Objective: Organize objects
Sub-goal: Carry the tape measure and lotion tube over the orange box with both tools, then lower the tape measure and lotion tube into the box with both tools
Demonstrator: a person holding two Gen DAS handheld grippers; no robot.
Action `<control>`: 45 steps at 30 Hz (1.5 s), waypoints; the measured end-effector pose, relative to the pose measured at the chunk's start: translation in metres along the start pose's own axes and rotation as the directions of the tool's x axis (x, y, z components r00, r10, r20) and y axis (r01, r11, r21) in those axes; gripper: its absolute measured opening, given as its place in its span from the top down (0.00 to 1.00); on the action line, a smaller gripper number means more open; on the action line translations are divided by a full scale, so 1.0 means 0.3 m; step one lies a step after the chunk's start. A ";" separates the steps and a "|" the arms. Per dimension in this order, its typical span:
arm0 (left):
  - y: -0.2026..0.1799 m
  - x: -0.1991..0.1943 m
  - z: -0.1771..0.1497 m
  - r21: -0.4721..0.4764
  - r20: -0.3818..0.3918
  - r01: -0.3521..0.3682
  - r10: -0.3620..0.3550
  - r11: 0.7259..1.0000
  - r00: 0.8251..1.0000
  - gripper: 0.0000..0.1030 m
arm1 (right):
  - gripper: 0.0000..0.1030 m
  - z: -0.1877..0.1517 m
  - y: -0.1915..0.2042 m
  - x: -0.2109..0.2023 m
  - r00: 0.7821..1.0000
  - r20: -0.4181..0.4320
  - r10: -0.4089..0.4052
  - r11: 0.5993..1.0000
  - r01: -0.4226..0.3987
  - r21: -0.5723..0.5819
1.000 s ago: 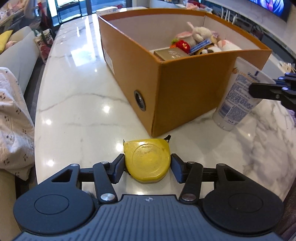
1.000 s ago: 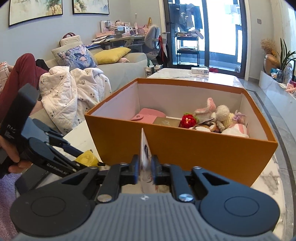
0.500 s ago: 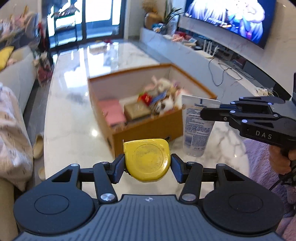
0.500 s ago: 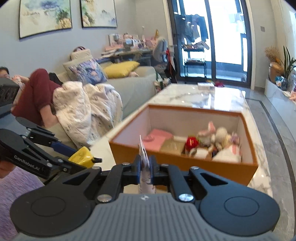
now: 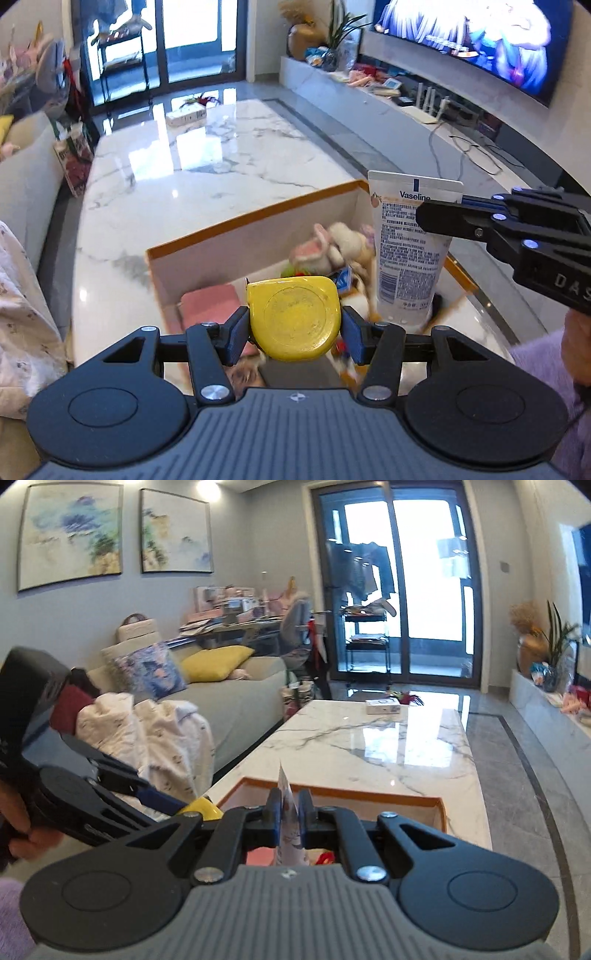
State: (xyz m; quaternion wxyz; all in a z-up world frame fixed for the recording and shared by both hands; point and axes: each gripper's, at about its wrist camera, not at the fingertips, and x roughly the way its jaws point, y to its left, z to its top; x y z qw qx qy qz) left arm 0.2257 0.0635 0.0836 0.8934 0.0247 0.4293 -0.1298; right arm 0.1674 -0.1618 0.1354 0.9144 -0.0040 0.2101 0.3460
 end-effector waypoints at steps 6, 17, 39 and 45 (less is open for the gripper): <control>0.057 0.256 0.070 -0.083 -0.100 -0.032 0.023 0.996 0.995 0.41 | 0.91 0.015 -0.144 0.195 1.000 -0.020 -0.010 0.995 0.012 0.097; 0.122 0.486 0.096 -0.203 -0.224 -0.109 0.062 0.973 0.973 0.41 | 0.91 -0.037 -0.244 0.395 0.997 -0.072 0.038 0.990 -0.028 0.142; 0.173 0.379 0.043 -0.305 -0.186 -0.088 0.031 0.948 0.982 0.40 | 0.90 -0.037 -0.283 0.409 0.976 -0.144 0.163 0.948 -0.114 0.298; 0.155 0.316 0.045 -0.337 -0.133 -0.048 0.003 0.940 0.991 0.44 | 0.91 -0.054 -0.283 0.423 0.958 -0.214 0.193 0.928 -0.107 0.358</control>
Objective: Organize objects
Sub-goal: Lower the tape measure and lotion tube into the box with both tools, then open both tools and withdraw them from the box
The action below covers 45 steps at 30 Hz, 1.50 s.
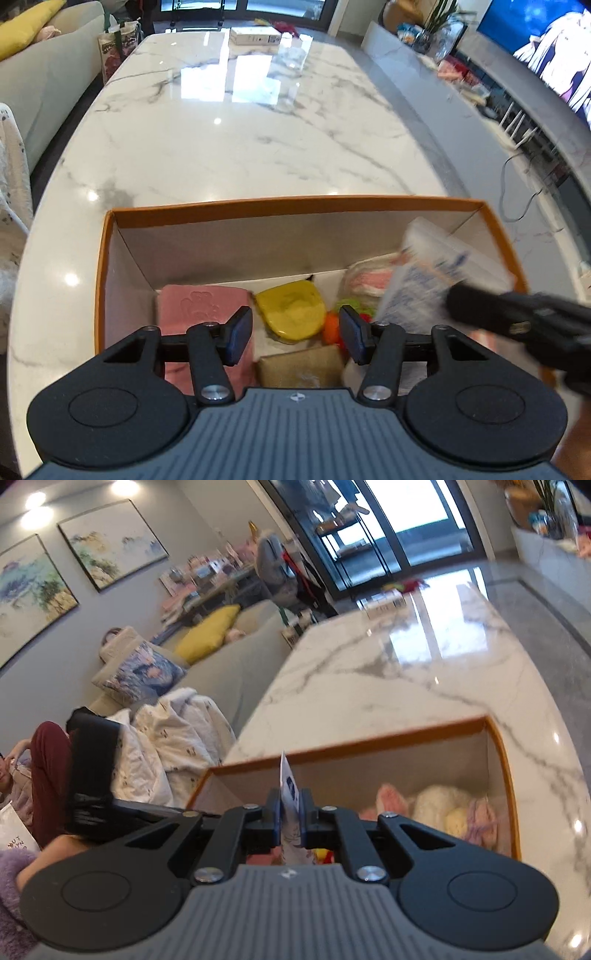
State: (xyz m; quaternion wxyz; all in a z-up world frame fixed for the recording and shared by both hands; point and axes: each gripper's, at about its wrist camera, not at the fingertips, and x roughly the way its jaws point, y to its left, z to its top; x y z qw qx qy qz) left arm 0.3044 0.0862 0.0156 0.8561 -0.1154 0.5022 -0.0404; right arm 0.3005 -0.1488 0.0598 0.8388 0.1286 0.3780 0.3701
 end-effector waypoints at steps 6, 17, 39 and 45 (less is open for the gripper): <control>-0.054 -0.006 -0.018 0.052 -0.026 0.034 -0.033 0.998 0.999 0.65 | 0.91 -0.025 0.017 -0.020 0.990 0.026 -0.137 0.986 0.139 -0.089; -0.122 0.056 -0.047 0.134 -0.092 -0.008 0.021 0.991 0.996 0.92 | 0.91 -0.011 0.061 -0.021 0.996 -0.019 -0.093 0.987 0.089 -0.137; -0.189 -0.005 -0.155 0.319 -0.073 -0.067 0.095 0.945 0.993 0.81 | 0.77 -0.083 0.044 0.049 0.978 -0.206 -0.035 0.997 0.019 -0.078; -0.189 -0.085 -0.196 0.289 -0.036 -0.062 0.076 0.955 0.996 0.75 | 0.65 -0.108 0.049 0.003 0.980 -0.194 -0.035 0.996 0.018 -0.087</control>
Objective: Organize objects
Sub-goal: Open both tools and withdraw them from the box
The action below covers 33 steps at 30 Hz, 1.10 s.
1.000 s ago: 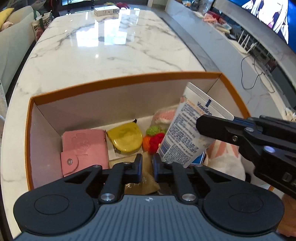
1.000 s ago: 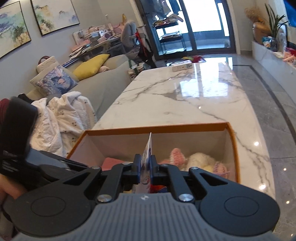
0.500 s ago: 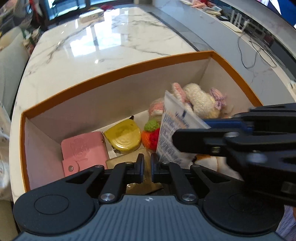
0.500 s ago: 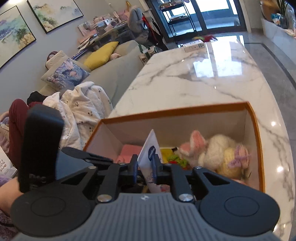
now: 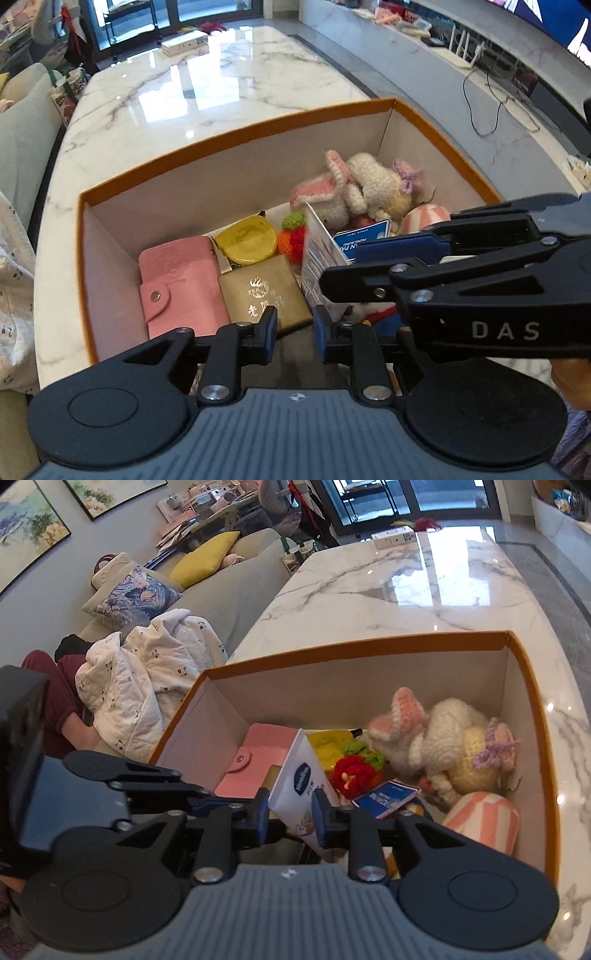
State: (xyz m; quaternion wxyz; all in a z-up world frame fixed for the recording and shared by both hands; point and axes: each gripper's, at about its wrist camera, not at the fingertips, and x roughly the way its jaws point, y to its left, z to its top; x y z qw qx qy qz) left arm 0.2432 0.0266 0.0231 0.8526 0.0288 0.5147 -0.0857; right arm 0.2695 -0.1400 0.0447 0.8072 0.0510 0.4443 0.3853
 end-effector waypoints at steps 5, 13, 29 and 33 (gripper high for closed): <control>0.002 -0.100 -0.056 -0.102 0.090 0.039 -0.029 0.994 0.995 0.74 | 0.62 -0.041 -0.001 -0.086 0.998 0.062 0.008 0.999 -0.011 0.036; -0.037 -0.326 -0.177 -0.165 0.313 0.013 0.039 0.986 0.949 0.62 | 0.47 -0.129 0.115 -0.291 0.977 0.208 -0.036 0.999 0.032 0.019; -0.131 -0.575 -0.449 -0.317 0.591 -0.144 0.314 0.938 0.743 0.16 | 0.13 -0.427 0.350 -0.568 0.825 0.506 -0.252 0.947 0.317 -0.045; -0.138 -0.553 -0.461 -0.311 0.575 -0.110 0.279 0.944 0.769 0.15 | 0.10 -0.484 0.383 -0.591 0.792 0.551 -0.262 0.933 0.353 -0.064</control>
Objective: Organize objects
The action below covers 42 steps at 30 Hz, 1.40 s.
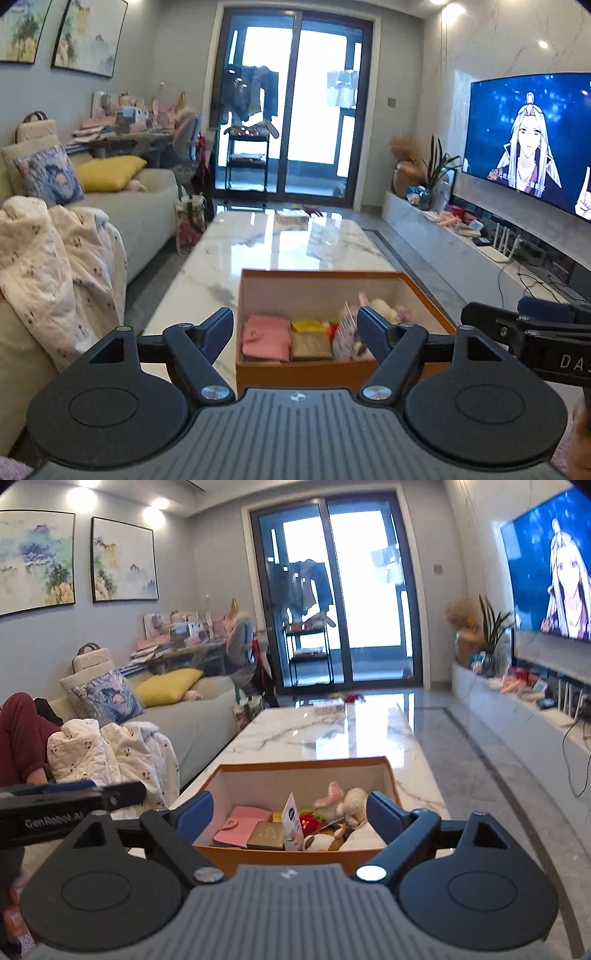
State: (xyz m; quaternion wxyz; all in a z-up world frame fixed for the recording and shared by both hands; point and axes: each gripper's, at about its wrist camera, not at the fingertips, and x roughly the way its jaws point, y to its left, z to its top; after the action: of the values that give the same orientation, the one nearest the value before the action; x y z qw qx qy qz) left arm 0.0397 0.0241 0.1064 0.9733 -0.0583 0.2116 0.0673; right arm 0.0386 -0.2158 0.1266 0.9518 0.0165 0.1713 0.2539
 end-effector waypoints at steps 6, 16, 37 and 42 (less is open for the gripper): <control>0.024 -0.026 -0.090 -0.004 -0.027 0.031 -0.031 1.000 0.999 0.15 | 0.10 -0.057 0.035 -0.021 0.998 -0.031 -0.056 0.998 0.056 -0.021; 0.063 0.013 -0.237 -0.013 -0.135 0.014 -0.015 1.000 0.991 0.15 | 0.10 -0.159 0.072 0.004 0.988 -0.127 -0.092 0.996 0.090 -0.028; 0.083 0.014 -0.248 -0.032 -0.178 0.016 -0.022 0.999 0.984 0.15 | 0.10 -0.192 0.107 0.063 0.972 -0.211 -0.107 0.994 0.098 -0.051; 0.080 0.016 -0.251 -0.027 -0.185 0.019 -0.024 0.999 0.983 0.15 | 0.10 -0.198 0.101 0.068 0.969 -0.222 -0.108 0.994 0.101 -0.043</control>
State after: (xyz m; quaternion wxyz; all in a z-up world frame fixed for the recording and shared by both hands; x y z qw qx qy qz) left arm 0.0099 0.0374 0.0345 0.9493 -0.0789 0.2996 0.0537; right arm 0.0208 -0.1829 0.0679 0.9386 -0.0361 0.2739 0.2065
